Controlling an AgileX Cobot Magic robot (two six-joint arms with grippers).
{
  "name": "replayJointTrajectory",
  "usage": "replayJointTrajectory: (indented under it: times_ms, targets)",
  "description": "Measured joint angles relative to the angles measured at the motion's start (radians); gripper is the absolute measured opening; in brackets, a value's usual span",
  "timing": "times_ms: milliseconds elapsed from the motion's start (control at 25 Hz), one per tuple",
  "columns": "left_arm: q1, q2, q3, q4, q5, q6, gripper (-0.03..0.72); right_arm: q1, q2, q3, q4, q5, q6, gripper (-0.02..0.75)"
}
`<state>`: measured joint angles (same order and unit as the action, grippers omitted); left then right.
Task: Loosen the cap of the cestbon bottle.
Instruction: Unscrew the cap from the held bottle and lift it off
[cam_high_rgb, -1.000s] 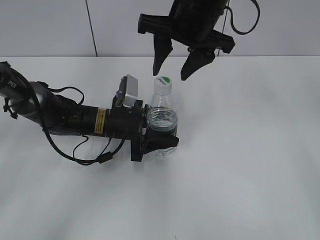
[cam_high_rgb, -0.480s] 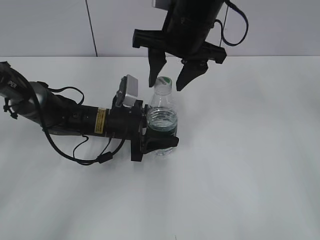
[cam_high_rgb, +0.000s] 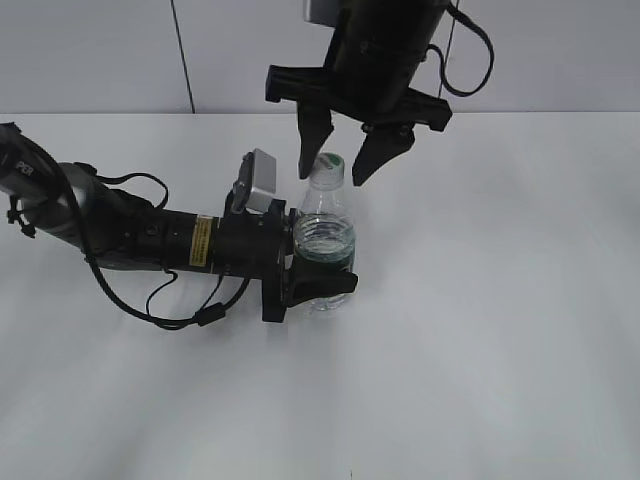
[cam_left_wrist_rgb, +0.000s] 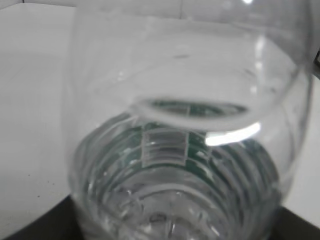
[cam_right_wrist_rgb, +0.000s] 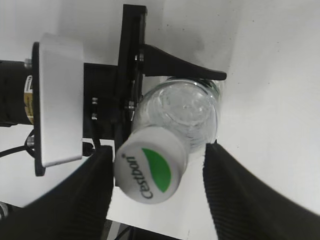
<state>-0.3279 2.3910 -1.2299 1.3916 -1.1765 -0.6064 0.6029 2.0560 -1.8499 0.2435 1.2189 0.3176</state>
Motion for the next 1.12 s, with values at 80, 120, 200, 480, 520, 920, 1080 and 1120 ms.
replayJointTrajectory:
  times_ms: [80, 120, 200, 480, 520, 920, 1080, 1120]
  targets:
    - [0.0, 0.0, 0.0, 0.0, 0.0, 0.0, 0.41, 0.0, 0.004, 0.0, 0.0, 0.0, -0.002, 0.408]
    - [0.0, 0.0, 0.0, 0.0, 0.0, 0.0, 0.41, 0.0, 0.004, 0.0, 0.003, 0.0, -0.003, 0.382]
    - [-0.001, 0.0, 0.0, 0.0, 0.002, 0.0, 0.41, 0.0, 0.004, 0.0, 0.005, 0.0, -0.01, 0.333]
    - [-0.001, 0.0, 0.0, -0.002, 0.003, 0.0, 0.41, 0.0, 0.004, -0.001, -0.005, 0.0, -0.03, 0.331]
    - [-0.001, 0.0, 0.0, -0.002, 0.003, 0.0, 0.41, 0.0, 0.004, -0.001, -0.005, 0.0, -0.039, 0.331]
    - [-0.001, -0.001, -0.003, -0.004, 0.012, 0.003, 0.41, 0.0, 0.006, -0.012, -0.015, 0.002, -0.31, 0.302]
    - [-0.001, -0.001, -0.003, -0.002, 0.012, 0.003, 0.41, 0.0, 0.006, -0.013, -0.014, 0.002, -0.381, 0.302]
    - [-0.001, -0.001, -0.003, -0.002, 0.012, 0.003, 0.41, 0.0, 0.006, -0.013, -0.013, 0.002, -0.392, 0.302]
